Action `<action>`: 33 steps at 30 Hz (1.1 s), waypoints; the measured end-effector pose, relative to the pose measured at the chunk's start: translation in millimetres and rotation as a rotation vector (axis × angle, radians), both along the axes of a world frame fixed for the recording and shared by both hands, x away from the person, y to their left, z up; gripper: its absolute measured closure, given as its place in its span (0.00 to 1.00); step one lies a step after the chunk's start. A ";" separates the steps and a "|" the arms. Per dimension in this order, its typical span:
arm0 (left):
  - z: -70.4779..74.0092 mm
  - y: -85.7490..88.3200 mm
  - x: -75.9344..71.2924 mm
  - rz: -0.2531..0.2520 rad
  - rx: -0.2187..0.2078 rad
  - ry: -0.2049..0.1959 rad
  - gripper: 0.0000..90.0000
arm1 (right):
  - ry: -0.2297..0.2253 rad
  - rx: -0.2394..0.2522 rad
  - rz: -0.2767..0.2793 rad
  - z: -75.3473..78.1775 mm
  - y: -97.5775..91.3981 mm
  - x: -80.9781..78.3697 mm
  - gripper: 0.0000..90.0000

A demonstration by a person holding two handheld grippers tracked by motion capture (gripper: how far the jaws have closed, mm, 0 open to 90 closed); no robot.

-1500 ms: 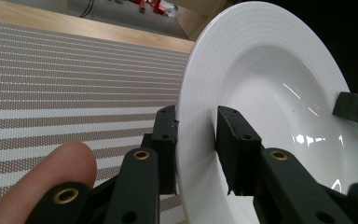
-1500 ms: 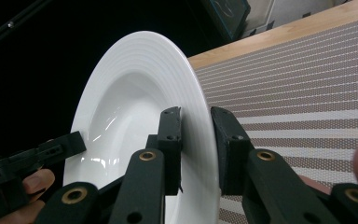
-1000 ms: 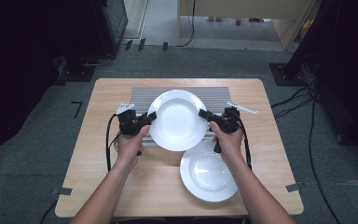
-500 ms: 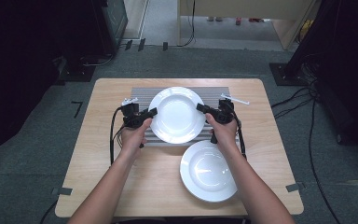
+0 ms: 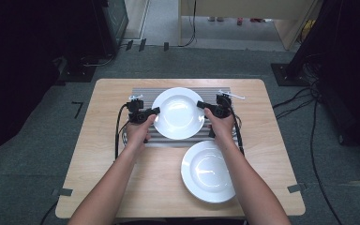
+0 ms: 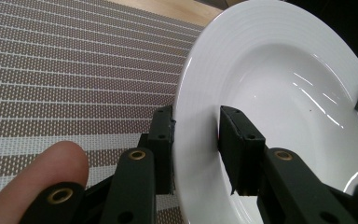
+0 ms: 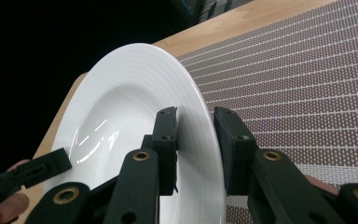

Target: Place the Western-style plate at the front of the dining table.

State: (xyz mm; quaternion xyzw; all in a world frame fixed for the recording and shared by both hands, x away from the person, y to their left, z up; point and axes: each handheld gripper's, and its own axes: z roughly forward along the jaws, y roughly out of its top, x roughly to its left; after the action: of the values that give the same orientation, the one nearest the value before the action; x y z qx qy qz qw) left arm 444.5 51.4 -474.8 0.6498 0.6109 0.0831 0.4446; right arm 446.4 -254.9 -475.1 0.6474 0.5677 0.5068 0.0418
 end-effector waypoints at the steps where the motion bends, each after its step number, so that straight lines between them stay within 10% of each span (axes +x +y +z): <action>1: -0.8 -0.1 1.8 0.005 -0.003 0.004 0.75 | 0.009 -0.001 -0.006 -1.8 0.6 4.3 0.80; 24: -19.5 -5.7 25.2 0.029 -0.013 0.122 0.76 | 0.111 0.042 -0.072 -32.0 -3.1 26.9 0.79; 33: -22.4 -6.9 25.0 0.018 -0.004 0.107 0.75 | 0.095 0.005 -0.089 -35.3 -0.8 27.9 0.79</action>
State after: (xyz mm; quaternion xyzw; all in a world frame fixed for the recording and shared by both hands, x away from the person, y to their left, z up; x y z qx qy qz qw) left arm 469.5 44.5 -497.2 0.6467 0.6398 0.0511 0.4121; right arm 474.3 -255.7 -510.4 0.6956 0.5385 0.4743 0.0357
